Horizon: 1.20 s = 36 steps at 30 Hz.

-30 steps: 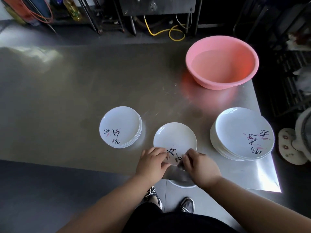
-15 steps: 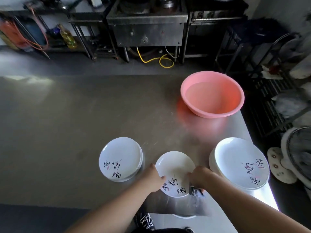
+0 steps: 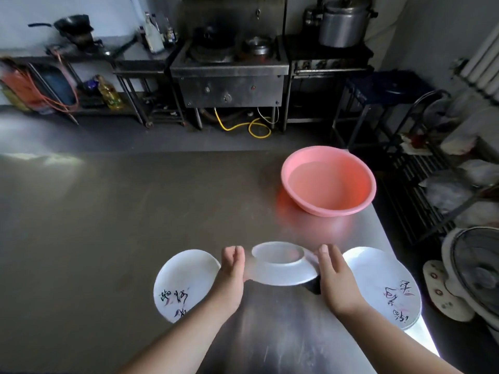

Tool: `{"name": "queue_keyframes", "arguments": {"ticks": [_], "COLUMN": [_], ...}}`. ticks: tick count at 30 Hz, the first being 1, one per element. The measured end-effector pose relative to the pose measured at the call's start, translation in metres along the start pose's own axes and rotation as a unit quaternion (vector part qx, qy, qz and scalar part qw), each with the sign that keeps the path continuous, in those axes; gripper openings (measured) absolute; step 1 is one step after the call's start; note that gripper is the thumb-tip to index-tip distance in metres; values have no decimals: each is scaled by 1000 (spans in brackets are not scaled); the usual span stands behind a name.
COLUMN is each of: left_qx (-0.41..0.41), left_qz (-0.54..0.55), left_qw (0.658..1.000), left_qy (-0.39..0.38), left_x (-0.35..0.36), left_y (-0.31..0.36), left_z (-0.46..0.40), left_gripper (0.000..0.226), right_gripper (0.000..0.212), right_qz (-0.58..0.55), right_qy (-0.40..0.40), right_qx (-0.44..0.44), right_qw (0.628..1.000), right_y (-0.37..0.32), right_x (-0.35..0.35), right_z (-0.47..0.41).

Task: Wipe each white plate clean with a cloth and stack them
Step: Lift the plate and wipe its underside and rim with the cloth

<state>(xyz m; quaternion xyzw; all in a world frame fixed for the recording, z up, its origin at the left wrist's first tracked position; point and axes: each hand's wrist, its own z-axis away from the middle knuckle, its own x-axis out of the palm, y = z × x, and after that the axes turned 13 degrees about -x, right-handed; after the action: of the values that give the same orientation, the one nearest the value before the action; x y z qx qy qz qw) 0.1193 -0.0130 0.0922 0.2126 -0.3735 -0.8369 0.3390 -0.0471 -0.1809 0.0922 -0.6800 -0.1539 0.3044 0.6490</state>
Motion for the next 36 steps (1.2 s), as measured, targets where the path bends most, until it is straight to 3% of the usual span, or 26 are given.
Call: {"name": "queue_keyframes", "arguments": {"ticks": [2, 4, 6, 8, 12, 14, 16, 19, 22, 25, 33, 36], "left_qx": [23, 30, 43, 67, 101, 117, 129, 138, 151, 160, 160, 152], "left_qz": [58, 153, 209, 218, 222, 230, 226, 208, 201, 217, 266, 263], "left_qw": [997, 984, 969, 960, 952, 946, 945, 946, 938, 928, 928, 930], "left_qy": [-41, -91, -126, -160, -187, -198, -197, -208, -240, -258, -206, -207], "left_x": [0, 2, 2, 3, 11, 16, 22, 38, 59, 76, 92, 99], "left_y": [17, 35, 53, 67, 86, 94, 99, 100, 96, 95, 93, 86], "left_z": [14, 24, 34, 44, 70, 82, 93, 112, 133, 150, 165, 169], "left_gripper": [45, 45, 58, 58, 57, 57, 56, 56, 54, 52, 42, 42], "right_gripper": [43, 41, 33, 30, 33, 28, 22, 13, 38, 65, 93, 98], "right_qz": [-32, -13, 104, 282, 391, 376, 269, 106, 211, 367, 404, 458], "right_qy": [-4, -14, -30, -45, 35, 93, 119, 81, -12, -48, -140, -147], "right_qx": [-35, -84, -149, -189, -209, -228, -250, -321, -431, -460, -532, -498], "right_qw": [999, 996, 983, 939, 896, 893, 922, 938, 877, 807, 731, 721], "right_y": [-18, -35, -49, -64, -97, -113, -134, -159, -162, -155, -110, -119], "right_x": [-7, -15, -27, -40, -60, -71, -77, -72, -61, -63, -88, -96], "right_z": [1, 1, -1, -5, -12, -16, -17, -12, 1, 15, 83, 75]}}
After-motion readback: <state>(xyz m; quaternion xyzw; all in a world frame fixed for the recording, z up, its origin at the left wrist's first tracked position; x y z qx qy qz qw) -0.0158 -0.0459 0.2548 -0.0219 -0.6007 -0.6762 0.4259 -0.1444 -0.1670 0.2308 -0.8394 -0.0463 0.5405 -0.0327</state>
